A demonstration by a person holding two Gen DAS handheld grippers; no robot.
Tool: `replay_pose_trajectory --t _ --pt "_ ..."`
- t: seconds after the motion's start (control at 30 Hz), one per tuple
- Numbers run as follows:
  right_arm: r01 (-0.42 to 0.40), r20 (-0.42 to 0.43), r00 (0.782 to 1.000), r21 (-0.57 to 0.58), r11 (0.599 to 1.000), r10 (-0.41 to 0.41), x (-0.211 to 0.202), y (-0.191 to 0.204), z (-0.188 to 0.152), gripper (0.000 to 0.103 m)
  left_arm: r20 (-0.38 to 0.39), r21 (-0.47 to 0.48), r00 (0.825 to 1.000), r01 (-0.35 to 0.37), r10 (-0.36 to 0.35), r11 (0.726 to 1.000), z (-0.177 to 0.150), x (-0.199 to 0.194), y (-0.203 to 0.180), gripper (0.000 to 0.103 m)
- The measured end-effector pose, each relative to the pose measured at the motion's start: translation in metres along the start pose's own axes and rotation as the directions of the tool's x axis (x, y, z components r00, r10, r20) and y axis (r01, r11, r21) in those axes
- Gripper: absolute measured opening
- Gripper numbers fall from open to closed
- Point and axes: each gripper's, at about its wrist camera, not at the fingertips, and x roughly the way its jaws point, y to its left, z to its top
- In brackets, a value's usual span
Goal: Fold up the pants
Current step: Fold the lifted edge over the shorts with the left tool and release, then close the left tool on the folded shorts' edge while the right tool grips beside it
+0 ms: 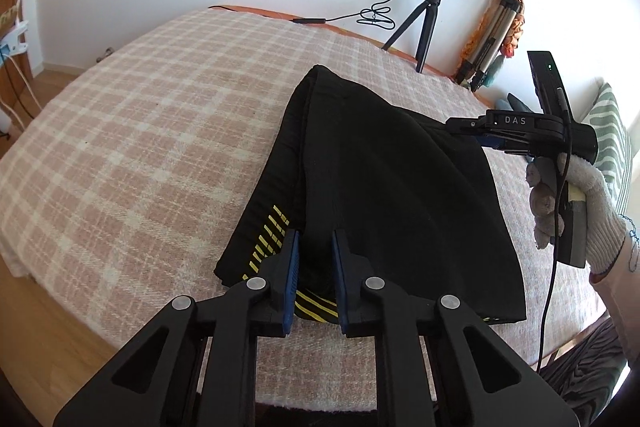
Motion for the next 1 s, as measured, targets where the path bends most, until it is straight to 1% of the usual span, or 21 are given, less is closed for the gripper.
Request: replay_pose_trajectory --t 0.03,0.07,0.1,0.13,0.2,0.27,0.33,0.4,0.43,0.47,0.5,0.53,0.63,0.7,0.77,0.8,0.83,0.93,1.0 --pt "-0.016 -0.002 1.000 0.012 1.000 0.016 0.001 -0.001 0.000 0.029 0.001 0.004 1.000 -0.003 0.003 1.000 0.000 0.000 -0.001 0.013" --pt "-0.029 0.000 1.000 0.016 0.999 0.029 0.002 -0.001 0.001 0.018 0.002 0.005 1.000 -0.002 0.002 1.000 0.000 -0.001 0.000 0.012" --pt "-0.034 0.004 0.999 0.001 0.999 0.034 0.002 0.002 0.001 0.012 0.007 0.004 1.000 -0.005 0.005 1.000 0.001 -0.001 0.001 0.012" --pt "-0.017 0.012 1.000 -0.031 0.999 0.018 0.000 0.008 0.000 0.010 0.010 0.006 1.000 -0.011 0.011 1.000 0.001 -0.002 0.001 0.011" --pt "0.062 0.038 0.998 -0.083 0.995 -0.059 -0.001 0.017 -0.001 0.008 0.017 0.010 0.999 -0.033 0.033 0.999 0.002 -0.003 0.005 0.010" --pt "0.094 0.040 0.995 -0.043 0.995 -0.092 0.001 0.009 0.001 0.008 0.014 -0.007 0.999 -0.047 0.047 0.999 0.002 -0.004 0.013 0.010" --pt "0.083 0.039 0.996 -0.008 0.997 -0.083 0.004 0.001 0.003 0.008 0.010 -0.013 0.998 -0.059 0.060 0.998 0.002 -0.003 0.017 0.010" --pt "0.055 0.035 0.998 -0.015 0.998 -0.054 0.002 0.000 0.003 0.012 0.005 -0.013 0.998 -0.060 0.060 0.998 0.003 -0.004 0.019 0.010" --pt "0.048 0.036 0.998 -0.020 0.999 -0.047 -0.001 0.000 0.003 0.016 0.007 -0.013 0.998 -0.065 0.065 0.998 0.004 -0.005 0.020 0.014" --pt "0.039 0.043 0.998 -0.024 0.999 -0.038 -0.006 0.000 0.003 0.020 0.009 -0.019 0.998 -0.067 0.067 0.998 0.006 -0.007 0.021 0.017" --pt "0.034 0.050 0.998 -0.026 0.999 -0.033 -0.012 0.000 0.002 0.029 0.009 -0.031 0.998 -0.067 0.067 0.997 0.007 -0.008 0.023 0.017" --pt "0.027 0.059 0.998 -0.026 0.999 -0.026 -0.019 0.000 0.001 0.035 0.004 -0.040 0.998 -0.067 0.067 0.997 0.010 -0.010 0.024 0.022" --pt "0.019 0.077 0.997 -0.036 0.999 -0.016 -0.039 -0.002 -0.006 0.036 0.042 -0.045 0.997 -0.060 0.062 0.997 0.017 -0.022 0.026 0.022" --pt "-0.022 0.074 0.997 -0.025 0.999 0.024 -0.051 -0.004 -0.013 0.037 0.048 -0.038 0.998 -0.034 0.036 0.999 0.027 -0.027 0.025 0.024" --pt "-0.044 0.077 0.996 -0.023 0.999 0.046 -0.061 -0.004 -0.022 0.037 0.063 -0.018 0.998 -0.014 0.015 1.000 0.040 -0.031 0.023 0.036" --pt "-0.053 0.079 0.995 -0.027 0.998 0.055 -0.067 -0.003 -0.026 0.037 0.066 -0.002 0.998 -0.006 0.006 1.000 0.047 -0.032 0.021 0.038" --pt "-0.058 0.079 0.995 -0.032 0.998 0.060 -0.071 -0.003 -0.030 0.038 0.057 0.012 0.998 0.012 -0.013 1.000 0.054 -0.032 0.019 0.039" --pt "-0.072 0.081 0.994 -0.034 0.997 0.074 -0.081 -0.002 -0.042 0.044 -0.005 0.055 0.996 0.089 -0.089 0.995 0.076 -0.025 0.016 0.050" --pt "-0.091 0.084 0.992 -0.032 0.995 0.094 -0.084 -0.001 -0.048 0.058 -0.048 0.076 0.989 0.141 -0.137 0.987 0.089 -0.019 0.013 0.050"
